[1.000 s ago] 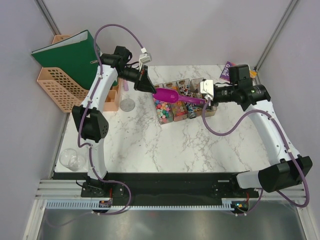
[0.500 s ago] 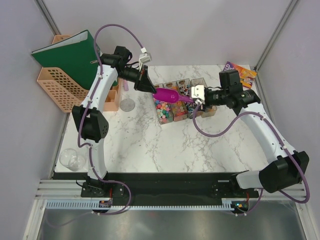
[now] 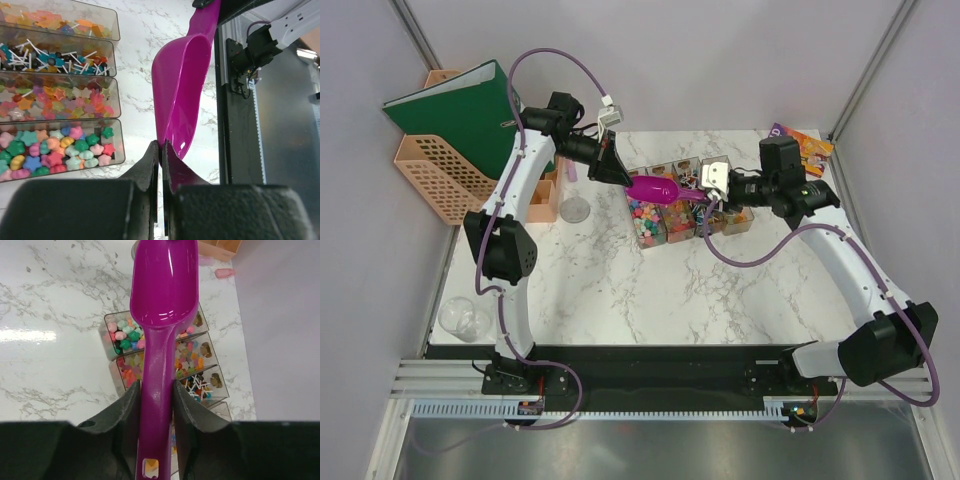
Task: Pack the candies
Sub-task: Pick up the spatula from the center of the board.
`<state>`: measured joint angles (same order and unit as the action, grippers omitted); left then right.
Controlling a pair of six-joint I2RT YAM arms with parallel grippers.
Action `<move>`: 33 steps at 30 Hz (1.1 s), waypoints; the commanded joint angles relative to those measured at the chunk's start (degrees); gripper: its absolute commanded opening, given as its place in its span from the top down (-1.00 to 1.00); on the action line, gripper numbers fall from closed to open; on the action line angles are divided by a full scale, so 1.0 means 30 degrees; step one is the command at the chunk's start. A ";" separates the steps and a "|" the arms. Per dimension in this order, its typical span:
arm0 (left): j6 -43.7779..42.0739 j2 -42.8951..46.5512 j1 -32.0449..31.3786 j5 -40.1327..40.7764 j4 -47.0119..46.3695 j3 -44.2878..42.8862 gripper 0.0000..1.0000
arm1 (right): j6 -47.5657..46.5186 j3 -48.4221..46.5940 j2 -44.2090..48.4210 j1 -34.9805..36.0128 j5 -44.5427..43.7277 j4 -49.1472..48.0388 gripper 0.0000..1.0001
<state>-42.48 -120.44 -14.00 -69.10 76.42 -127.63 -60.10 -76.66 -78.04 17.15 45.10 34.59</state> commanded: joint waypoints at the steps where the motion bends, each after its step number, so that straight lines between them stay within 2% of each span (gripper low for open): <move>1: 0.0653 0.0216 -0.0109 -0.0668 0.2211 0.0005 0.95 | 0.0315 0.0066 0.0496 0.0144 0.0054 -0.0661 0.34; 3: 0.0858 0.0216 -0.0109 -0.0580 0.2037 0.0035 0.95 | 0.0315 0.0008 0.0496 0.0173 -0.0063 -0.0573 0.53; 4: 0.1120 0.0216 -0.0109 -0.0493 0.1978 0.0035 0.95 | 0.0286 0.0008 0.0496 0.0202 -0.0208 -0.0398 0.75; 6: 0.1297 0.0216 -0.0109 -0.0201 0.1599 0.0035 0.94 | 0.0257 -0.0022 0.0583 0.0202 -0.0355 -0.0251 0.99; 7: 0.1530 0.0274 -0.0109 0.0062 0.1393 0.0035 0.72 | 0.0344 -0.0022 0.0642 0.0202 -0.0559 -0.0221 1.00; 9: 0.1562 0.0624 -0.0080 0.1460 0.0808 0.0005 0.55 | 0.0635 -0.0021 0.0788 0.0231 -0.0882 -0.0250 1.00; 10: 0.1562 0.0887 -0.0080 0.2283 -0.0529 0.0034 0.46 | 0.0927 -0.0080 0.0905 0.0174 -0.1145 -0.0279 1.00; 11: 0.1620 0.1644 -0.0080 0.3335 -0.1471 0.0383 0.30 | 0.1887 -0.0225 0.0964 0.0144 -0.1640 -0.0396 1.00; 12: 0.1853 0.2173 -0.0080 0.6159 -0.2988 0.0821 0.23 | 0.2361 -0.0314 0.1052 0.0028 -0.1819 -0.0397 1.00; 13: 0.2000 0.2730 -0.0080 0.7638 -0.5585 0.1319 0.12 | 0.2801 -0.0344 0.1110 -0.0263 -0.1995 -0.0426 1.00; 14: 0.1827 0.3402 -0.0051 0.8929 -0.6974 0.2426 0.09 | 0.3269 -0.0315 0.1198 -0.0469 -0.2229 -0.0426 1.00; 15: 0.1623 0.4482 -0.0021 1.1494 -0.8032 0.3017 0.07 | 0.3854 -0.0228 0.1286 -0.0674 -0.2289 -0.0426 0.99; 17: 0.0628 0.5456 0.0095 1.3300 -0.8861 0.4072 0.05 | 0.4122 0.0210 0.1754 -0.1349 -0.2435 -0.0397 1.00; 19: 0.0565 0.6856 0.0154 1.5410 -0.8252 0.4806 0.04 | 0.4474 0.0533 0.2194 -0.1990 -0.2758 -0.0397 1.00; 21: 0.0682 0.7973 0.0155 1.6785 -0.6030 0.6065 0.03 | 0.4824 0.0915 0.2515 -0.2374 -0.2933 -0.0367 1.00; 24: 0.1647 1.0464 0.0155 1.9394 -0.3333 0.8466 0.03 | 0.5206 0.1325 0.2780 -0.3164 -0.2964 -0.0338 1.00; 29: 0.3346 1.5355 0.0476 2.4396 -0.0926 1.3358 0.07 | 0.5441 0.1706 0.2606 -0.3489 -0.2525 -0.0309 1.00; 33: 0.6097 1.7381 0.1321 2.5994 0.1208 1.5297 0.06 | 0.5823 0.1444 0.1555 -0.3519 -0.1647 -0.0338 1.00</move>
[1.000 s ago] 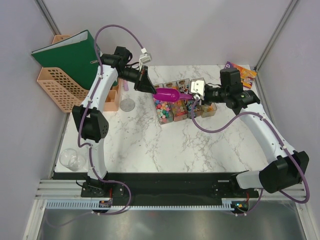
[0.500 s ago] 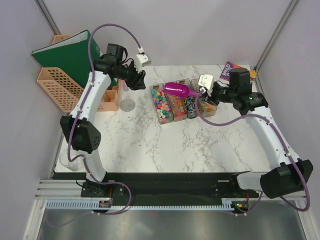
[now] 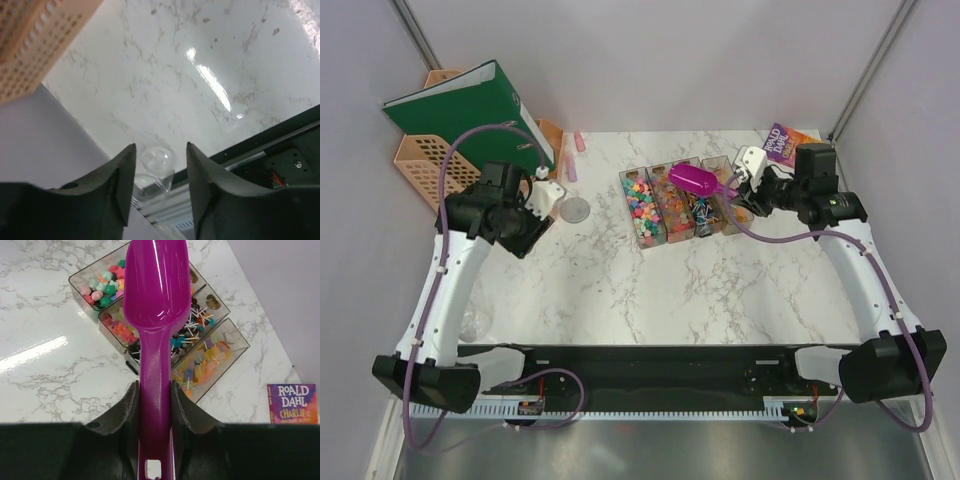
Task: Pack the candies
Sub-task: Pick up the spatula from the center of the board, then pick up the packing bottle from the corner of the board.
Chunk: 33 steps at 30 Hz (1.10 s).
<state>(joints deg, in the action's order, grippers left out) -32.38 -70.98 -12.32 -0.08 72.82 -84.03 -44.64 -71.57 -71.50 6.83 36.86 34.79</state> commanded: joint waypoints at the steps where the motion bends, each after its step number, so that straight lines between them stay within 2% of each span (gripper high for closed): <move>1: 0.2882 0.1186 0.1462 0.3130 0.2446 0.1228 -0.09 | 0.0730 -0.0370 -0.0860 -0.0080 0.1275 -0.0375 0.99; 2: 0.2971 0.1595 0.2919 0.4233 0.2447 0.1551 -0.10 | 0.0789 -0.0662 -0.1384 -0.0079 0.1625 -0.0374 1.00; 3: 0.2768 0.1600 0.3514 0.4302 0.2882 0.1729 -0.08 | 0.0760 -0.0839 -0.1651 -0.0079 0.1803 -0.0345 1.00; 4: 0.2679 0.1600 0.4013 0.4129 0.4104 0.1933 -0.02 | 0.0731 -0.1043 -0.1972 -0.0079 0.1921 -0.0287 1.00; 5: 0.2562 0.1687 0.5091 0.3634 0.4551 0.2080 -0.01 | 0.0615 -0.1510 -0.2585 -0.0079 0.2154 -0.0171 1.00; 7: 0.2357 0.2358 0.5859 0.3425 0.5110 0.2867 0.02 | 0.0584 -0.2416 -0.3261 -0.0079 0.2360 0.0035 1.00; 12: 0.2150 0.3417 0.6098 0.4271 0.5113 0.6497 -0.02 | 0.0934 -0.3944 -0.5459 0.0008 0.2772 0.0094 0.99; 18: 0.2093 0.3797 0.6858 0.4799 0.3300 0.8258 -0.02 | 0.0440 -0.6023 -0.6867 0.0125 0.2655 0.1438 1.00; 24: 0.2268 0.3533 0.8583 0.4597 0.1803 0.9199 0.02 | 0.0320 -0.8891 -0.8214 0.0418 0.2128 0.3225 1.00; 33: 0.2298 0.5056 0.9670 0.4683 0.0195 1.1220 0.02 | -0.0998 -1.1763 -1.0206 0.1355 0.1160 0.5864 0.99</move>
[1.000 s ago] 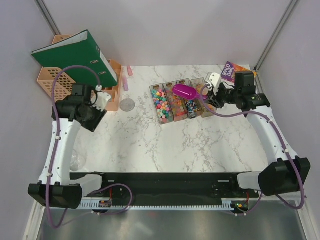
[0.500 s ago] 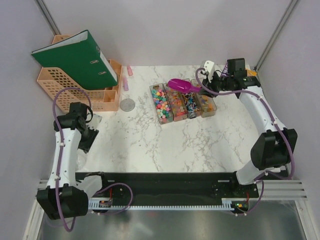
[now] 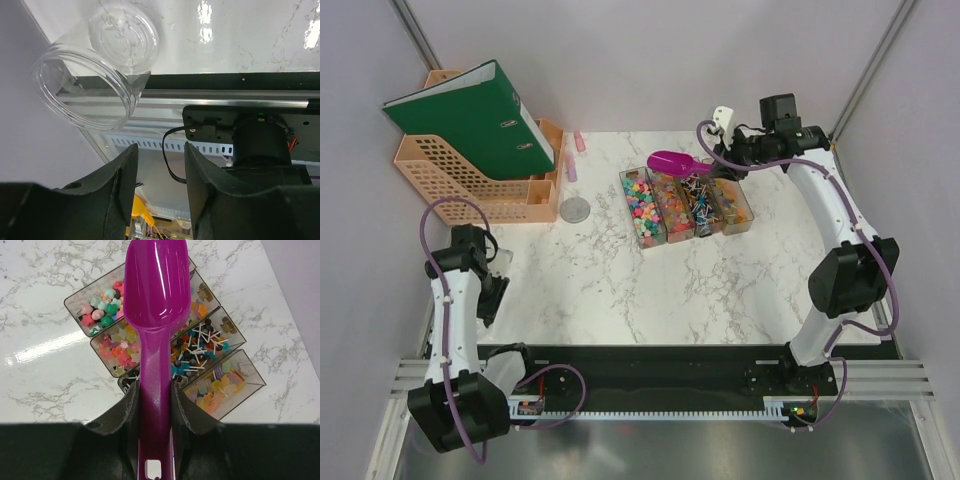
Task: Pack the candies
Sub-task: Pick up the packing bottle from the corner of the board.
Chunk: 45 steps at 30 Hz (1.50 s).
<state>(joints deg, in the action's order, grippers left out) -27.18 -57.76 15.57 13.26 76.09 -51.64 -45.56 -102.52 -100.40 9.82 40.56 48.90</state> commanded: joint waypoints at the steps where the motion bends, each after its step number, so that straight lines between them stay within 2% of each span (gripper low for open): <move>1: 0.0564 0.0794 0.0491 0.0326 -0.1163 0.0570 0.03 | -0.0721 -0.1684 -0.0924 0.0474 -0.0100 0.1304 1.00; 10: 0.0096 -0.0140 0.2484 -0.0959 -0.2835 0.0748 0.06 | -0.0575 -0.2828 -0.1719 0.1353 -0.0481 0.1540 1.00; 16: 0.0124 -0.1253 0.2660 -0.2043 -0.3596 0.0777 0.08 | -0.0604 -0.2917 -0.1836 0.1471 -0.0628 0.1599 1.00; 28: -0.0051 -0.2807 0.2719 -0.2251 -0.5031 0.0425 0.16 | -0.0312 -0.1190 -0.0958 0.1500 -0.0569 0.1160 1.00; 32: -0.0344 -0.2867 0.2748 -0.2426 -0.5501 0.0309 0.38 | -0.0223 -0.0574 -0.0665 0.1500 -0.0569 0.0750 1.00; 35: -0.0783 -0.3013 0.2748 -0.2719 -0.5939 0.0221 0.73 | -0.0165 -0.0281 -0.0576 0.1500 -0.0657 0.0574 0.99; 37: -0.1453 -0.3275 0.2748 -0.3244 -0.5912 -0.0013 0.83 | -0.0106 -0.0222 -0.0518 0.1500 -0.0715 0.0457 0.99; 39: -0.2273 -0.3336 0.2661 -0.4613 -0.5737 -0.0626 0.95 | -0.0019 -0.0046 -0.0343 0.1471 -0.0890 0.0135 1.00; 41: -0.4000 -0.3160 0.2399 -0.6286 -0.5387 -0.1680 0.95 | 0.0303 0.0332 -0.0138 0.1413 -0.1300 -0.0447 1.00; 45: -0.8679 -0.2809 0.1082 -1.2134 -0.4742 -0.3847 0.95 | 0.1707 0.0716 0.0390 0.0741 -0.2208 -0.1885 1.00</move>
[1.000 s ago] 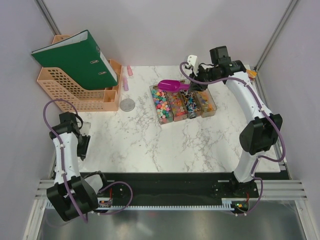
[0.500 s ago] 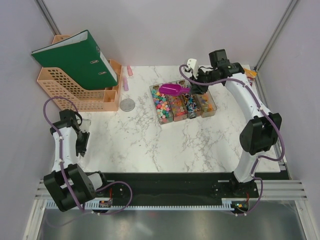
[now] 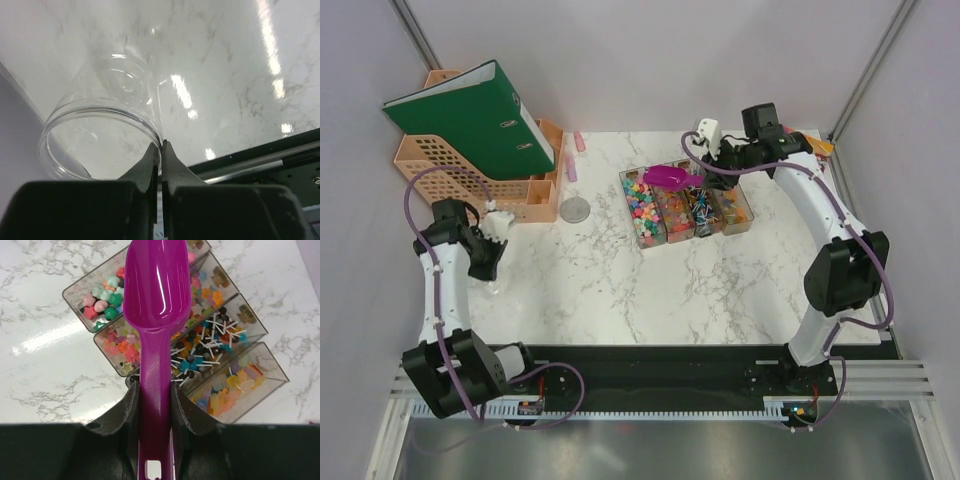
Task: Pack the candies
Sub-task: Pick up the packing bottle from the corner of the board, then place the packing bottle at the center of the board.
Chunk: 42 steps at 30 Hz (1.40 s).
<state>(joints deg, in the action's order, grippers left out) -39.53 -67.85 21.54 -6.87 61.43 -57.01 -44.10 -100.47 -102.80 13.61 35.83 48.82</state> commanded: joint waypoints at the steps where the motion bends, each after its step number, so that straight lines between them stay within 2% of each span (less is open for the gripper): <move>1: -0.5448 0.0500 -0.1229 -0.6603 0.0439 -0.3133 0.95 | 0.1570 -0.0056 0.1221 -0.0957 -0.0984 -0.2119 1.00; 4: -0.8001 -0.0260 -0.3248 -0.9919 0.1582 -0.5184 0.95 | 0.1953 -0.0174 0.1454 -0.2039 -0.1426 -0.2617 1.00; 7: -0.8240 -0.2481 -0.6234 -1.1067 0.2139 -0.7642 0.95 | 0.1898 0.0410 0.2098 -0.3066 -0.2041 -0.3203 1.00; 8: -0.8240 -0.3156 -0.8186 -1.1155 0.2315 -0.8352 0.95 | 0.1432 0.0818 0.2564 -0.3215 -0.2449 -0.3293 1.00; 10: -0.7744 -0.5499 -0.9896 -1.1185 0.2580 -1.0723 0.95 | 0.0902 0.1318 0.3064 -0.3655 -0.2773 -0.3585 1.00; 13: -0.6836 -0.8838 -1.4282 -1.0280 0.3250 -1.4472 0.95 | 0.0607 0.2372 0.3944 -0.4270 -0.3388 -0.4113 0.99; 15: -0.6075 -1.1234 -1.5641 -0.9634 0.3779 -1.7218 0.95 | 0.1278 0.2754 0.4413 -0.4969 -0.4412 -0.4784 1.00; 19: -0.5135 -1.4168 -1.8859 -0.7500 0.4656 -1.9664 0.95 | 0.3152 0.3429 0.4970 -0.6028 -0.6521 -0.5579 1.00; 21: -0.5398 -1.4966 -1.9774 -0.6061 0.5069 -1.9960 0.95 | 0.3681 0.3575 0.5293 -0.6379 -0.7805 -0.5550 1.00; 24: -0.4931 -1.5379 -2.0743 -0.6117 0.4837 -1.9465 0.95 | 0.4677 0.3635 0.5790 -0.6615 -0.8603 -0.5434 0.99; 29: -0.4606 -1.6199 -2.1417 -0.6090 0.4778 -1.9258 0.95 | 0.4124 0.3956 0.6113 -0.6674 -0.8547 -0.4965 1.00; 36: -0.6803 -1.6111 -2.3350 -0.4683 0.4749 -1.7061 0.94 | 0.2279 0.5391 0.6904 -0.6791 -0.7491 -0.4436 1.00; 42: -0.6337 -1.8071 -2.4903 -0.4213 0.4310 -1.9044 0.95 | 0.1896 0.6124 0.7548 -0.7317 -0.7024 -0.4437 0.99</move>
<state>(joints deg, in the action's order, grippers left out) -56.75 -119.61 -51.53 -21.04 75.09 -109.38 -36.91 -82.48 -83.26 -7.20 13.15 36.84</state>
